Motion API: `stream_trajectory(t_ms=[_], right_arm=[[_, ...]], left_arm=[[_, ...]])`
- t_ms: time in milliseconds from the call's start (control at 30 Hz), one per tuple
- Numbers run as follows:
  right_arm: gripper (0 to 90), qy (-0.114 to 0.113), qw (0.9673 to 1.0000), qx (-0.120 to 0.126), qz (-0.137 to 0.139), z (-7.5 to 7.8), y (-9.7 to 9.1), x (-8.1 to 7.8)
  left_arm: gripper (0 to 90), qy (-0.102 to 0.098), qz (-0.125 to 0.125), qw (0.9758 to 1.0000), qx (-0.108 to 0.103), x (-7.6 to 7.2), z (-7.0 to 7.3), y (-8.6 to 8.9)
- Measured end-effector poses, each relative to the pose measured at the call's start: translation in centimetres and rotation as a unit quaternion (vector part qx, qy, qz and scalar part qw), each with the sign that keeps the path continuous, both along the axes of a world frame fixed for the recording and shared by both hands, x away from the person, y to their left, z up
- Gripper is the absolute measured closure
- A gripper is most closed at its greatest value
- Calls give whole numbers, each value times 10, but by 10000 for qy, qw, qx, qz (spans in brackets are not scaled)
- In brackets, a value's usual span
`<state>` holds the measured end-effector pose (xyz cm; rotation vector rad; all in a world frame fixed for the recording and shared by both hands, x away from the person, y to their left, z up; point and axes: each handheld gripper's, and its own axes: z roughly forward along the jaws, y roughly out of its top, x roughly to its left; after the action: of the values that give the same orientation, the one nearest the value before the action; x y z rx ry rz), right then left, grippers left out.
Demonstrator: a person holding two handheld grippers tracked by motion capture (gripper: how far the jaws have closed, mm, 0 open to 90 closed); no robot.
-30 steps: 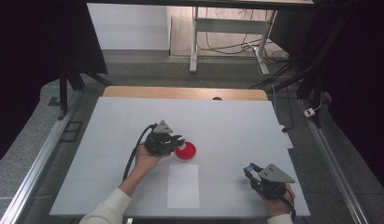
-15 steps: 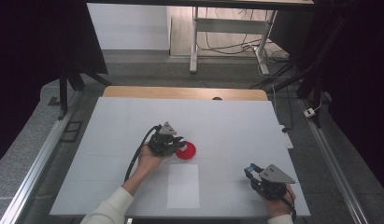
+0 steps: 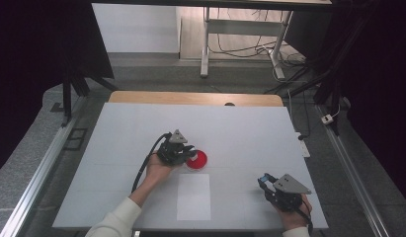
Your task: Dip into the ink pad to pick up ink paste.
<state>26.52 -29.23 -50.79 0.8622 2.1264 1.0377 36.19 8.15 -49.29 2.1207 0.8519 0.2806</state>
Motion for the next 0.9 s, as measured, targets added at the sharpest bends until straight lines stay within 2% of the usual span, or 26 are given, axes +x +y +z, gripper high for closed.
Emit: stream_trajectory(t_ms=[400,900], right_arm=[[648,9,10000,-14,-7,0,0,0],[648,3,10000,-7,22,0,0,0]], left_arm=[[758,59,-27,9999,79,1,-4,-3],[760,-29,-21,10000,92,0,-6,-5]])
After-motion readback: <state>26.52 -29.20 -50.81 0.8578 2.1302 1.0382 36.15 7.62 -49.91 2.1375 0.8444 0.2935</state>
